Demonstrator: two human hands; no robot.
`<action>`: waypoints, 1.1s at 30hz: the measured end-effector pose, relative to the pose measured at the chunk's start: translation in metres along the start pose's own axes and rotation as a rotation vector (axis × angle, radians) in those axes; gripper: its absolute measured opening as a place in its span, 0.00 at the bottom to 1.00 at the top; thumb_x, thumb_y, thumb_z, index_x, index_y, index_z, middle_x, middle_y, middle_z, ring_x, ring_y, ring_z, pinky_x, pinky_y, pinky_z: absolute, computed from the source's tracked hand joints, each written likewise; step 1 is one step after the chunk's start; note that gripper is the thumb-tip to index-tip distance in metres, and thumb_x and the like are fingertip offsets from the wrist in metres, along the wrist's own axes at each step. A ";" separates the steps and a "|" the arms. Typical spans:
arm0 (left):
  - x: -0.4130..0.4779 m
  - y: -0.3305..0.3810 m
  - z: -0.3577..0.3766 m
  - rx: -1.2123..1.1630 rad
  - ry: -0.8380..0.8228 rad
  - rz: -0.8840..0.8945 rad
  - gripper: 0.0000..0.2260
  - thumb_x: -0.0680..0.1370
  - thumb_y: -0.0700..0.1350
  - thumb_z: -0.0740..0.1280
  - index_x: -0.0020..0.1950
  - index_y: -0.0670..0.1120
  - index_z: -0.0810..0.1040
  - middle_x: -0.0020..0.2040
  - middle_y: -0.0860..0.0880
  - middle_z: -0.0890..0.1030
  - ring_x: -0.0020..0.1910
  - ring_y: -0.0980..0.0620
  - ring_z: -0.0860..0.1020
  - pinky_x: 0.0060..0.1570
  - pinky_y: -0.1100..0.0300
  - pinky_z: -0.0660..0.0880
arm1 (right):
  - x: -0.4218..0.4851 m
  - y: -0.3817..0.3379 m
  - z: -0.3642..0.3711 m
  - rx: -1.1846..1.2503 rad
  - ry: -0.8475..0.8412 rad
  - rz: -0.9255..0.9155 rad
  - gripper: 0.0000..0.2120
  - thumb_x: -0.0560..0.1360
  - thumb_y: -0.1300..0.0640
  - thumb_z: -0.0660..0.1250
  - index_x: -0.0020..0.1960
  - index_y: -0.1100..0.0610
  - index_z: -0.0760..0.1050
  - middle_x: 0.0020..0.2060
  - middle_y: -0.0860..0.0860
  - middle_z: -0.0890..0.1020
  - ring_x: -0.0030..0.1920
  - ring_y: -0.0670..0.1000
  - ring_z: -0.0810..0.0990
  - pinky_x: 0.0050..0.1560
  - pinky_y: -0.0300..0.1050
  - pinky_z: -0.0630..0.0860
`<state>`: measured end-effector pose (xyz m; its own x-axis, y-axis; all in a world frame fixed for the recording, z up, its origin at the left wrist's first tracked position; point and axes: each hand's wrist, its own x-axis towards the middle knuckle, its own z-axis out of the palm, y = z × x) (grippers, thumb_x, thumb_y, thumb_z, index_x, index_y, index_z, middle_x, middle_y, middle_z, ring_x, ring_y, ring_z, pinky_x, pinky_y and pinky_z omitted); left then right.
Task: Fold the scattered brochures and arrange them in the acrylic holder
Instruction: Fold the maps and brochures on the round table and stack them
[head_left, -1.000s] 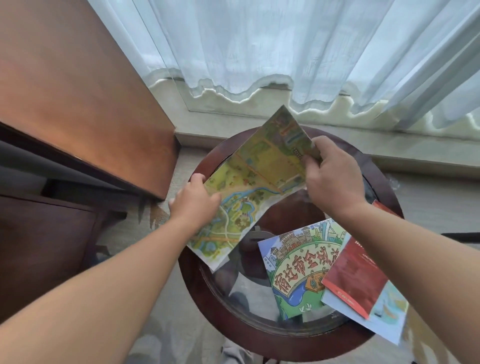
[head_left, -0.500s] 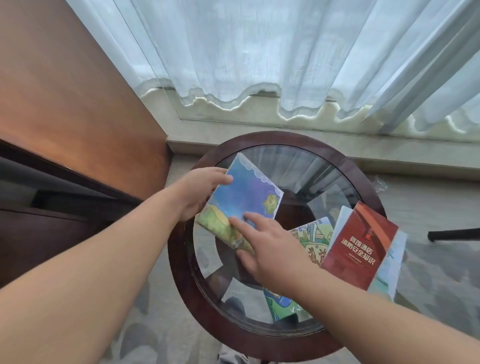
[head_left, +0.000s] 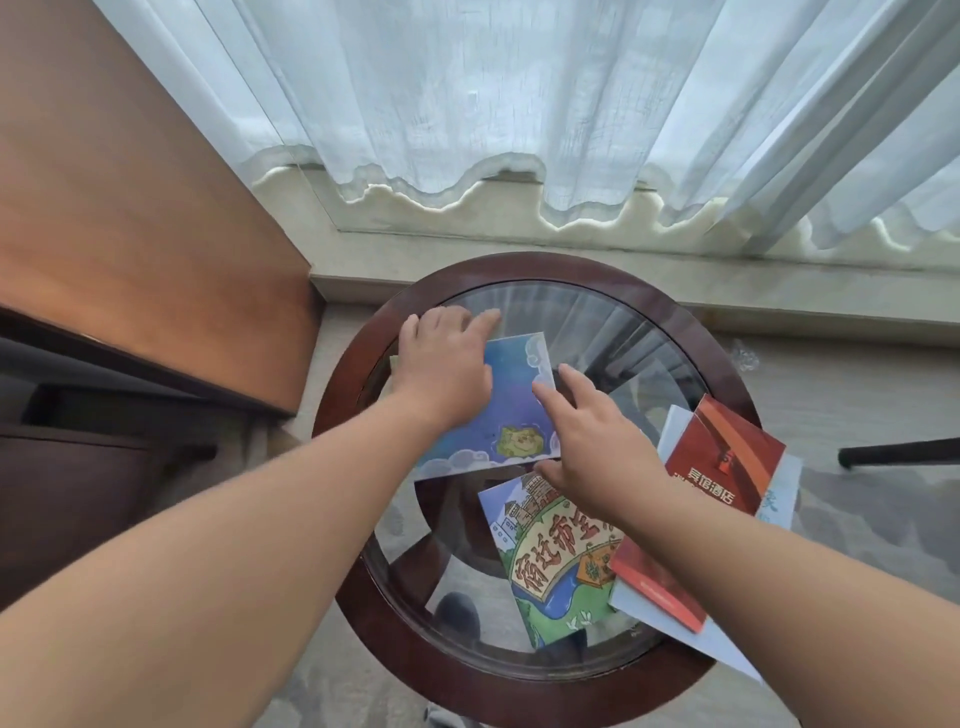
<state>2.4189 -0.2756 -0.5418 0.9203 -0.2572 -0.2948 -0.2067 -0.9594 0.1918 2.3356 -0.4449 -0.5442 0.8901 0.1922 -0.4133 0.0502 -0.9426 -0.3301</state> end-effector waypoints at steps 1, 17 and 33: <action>-0.005 0.000 0.010 0.027 -0.030 -0.018 0.29 0.78 0.51 0.62 0.78 0.54 0.57 0.74 0.46 0.64 0.75 0.44 0.58 0.74 0.45 0.51 | 0.002 0.003 0.002 -0.016 -0.017 0.008 0.41 0.73 0.46 0.70 0.78 0.49 0.51 0.79 0.52 0.50 0.75 0.56 0.58 0.67 0.52 0.70; -0.009 0.003 0.086 0.064 0.040 0.115 0.31 0.78 0.61 0.46 0.80 0.54 0.46 0.81 0.47 0.45 0.79 0.47 0.39 0.75 0.44 0.35 | 0.057 0.010 0.017 -0.183 -0.034 -0.053 0.49 0.74 0.34 0.60 0.80 0.57 0.38 0.80 0.54 0.39 0.79 0.52 0.39 0.77 0.51 0.43; -0.024 -0.025 0.079 0.197 0.031 -0.067 0.39 0.74 0.67 0.33 0.74 0.42 0.29 0.78 0.41 0.33 0.76 0.45 0.30 0.72 0.42 0.30 | 0.059 0.024 0.008 -0.240 -0.149 -0.086 0.65 0.64 0.33 0.73 0.78 0.55 0.31 0.78 0.51 0.33 0.78 0.51 0.36 0.77 0.53 0.42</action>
<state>2.3755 -0.2549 -0.6137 0.9434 -0.1910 -0.2711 -0.2026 -0.9791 -0.0153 2.3856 -0.4538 -0.5833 0.8027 0.2954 -0.5181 0.2443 -0.9554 -0.1662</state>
